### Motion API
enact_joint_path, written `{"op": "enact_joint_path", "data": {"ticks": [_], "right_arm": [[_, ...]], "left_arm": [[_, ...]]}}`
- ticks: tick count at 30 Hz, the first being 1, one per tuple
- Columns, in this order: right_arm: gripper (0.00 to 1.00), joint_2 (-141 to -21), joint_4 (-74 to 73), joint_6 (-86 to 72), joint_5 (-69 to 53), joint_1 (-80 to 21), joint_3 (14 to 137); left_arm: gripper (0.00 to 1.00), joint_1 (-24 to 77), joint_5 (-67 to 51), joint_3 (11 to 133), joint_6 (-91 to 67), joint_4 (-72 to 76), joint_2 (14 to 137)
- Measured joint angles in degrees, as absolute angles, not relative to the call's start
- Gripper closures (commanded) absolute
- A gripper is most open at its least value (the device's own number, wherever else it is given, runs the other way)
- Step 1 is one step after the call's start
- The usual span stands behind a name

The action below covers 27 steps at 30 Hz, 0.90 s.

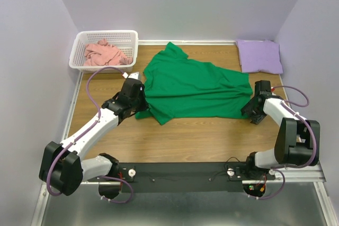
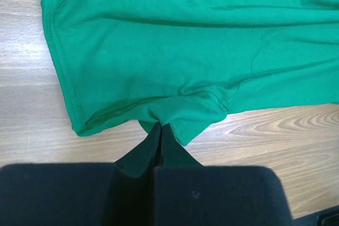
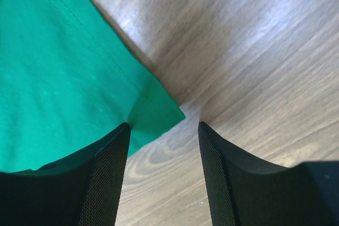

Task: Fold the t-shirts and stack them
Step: Flatten the tshirt out

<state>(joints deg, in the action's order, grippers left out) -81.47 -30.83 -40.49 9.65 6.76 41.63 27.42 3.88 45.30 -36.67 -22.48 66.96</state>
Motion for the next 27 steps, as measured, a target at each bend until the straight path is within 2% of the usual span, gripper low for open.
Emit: {"op": "enact_joint_path", "data": {"ticks": [5,7,11,13,17,23,27], "right_arm": [[0.43,-82.13,-29.41,-40.49,9.74,6.76,41.89],[0.48,-82.21,-28.88,-40.49,9.76,6.79,41.89],[0.69,-82.59,-27.59,-40.36,9.82,6.85,41.87],[0.74,-82.81,-27.05,-40.25,9.82,6.87,41.87],[0.99,-83.02,-26.13,-39.70,9.69,6.87,41.82],[0.99,-82.54,-26.39,-38.11,8.58,6.87,42.83],[0.99,-80.73,-27.86,-36.77,8.03,6.87,48.86]], "left_arm": [[1.00,27.42,3.95,45.30,-36.64,-22.92,66.28],[1.00,27.42,4.03,45.30,-36.64,-23.05,66.00],[1.00,27.35,4.27,45.30,-36.67,-23.38,65.63],[1.00,27.31,4.49,45.30,-36.69,-23.44,65.47],[1.00,27.05,5.39,45.30,-37.01,-23.77,65.10],[1.00,25.19,7.90,45.30,-37.74,-25.23,63.44],[1.00,21.93,9.17,48.36,-37.76,-27.55,63.20]]}}
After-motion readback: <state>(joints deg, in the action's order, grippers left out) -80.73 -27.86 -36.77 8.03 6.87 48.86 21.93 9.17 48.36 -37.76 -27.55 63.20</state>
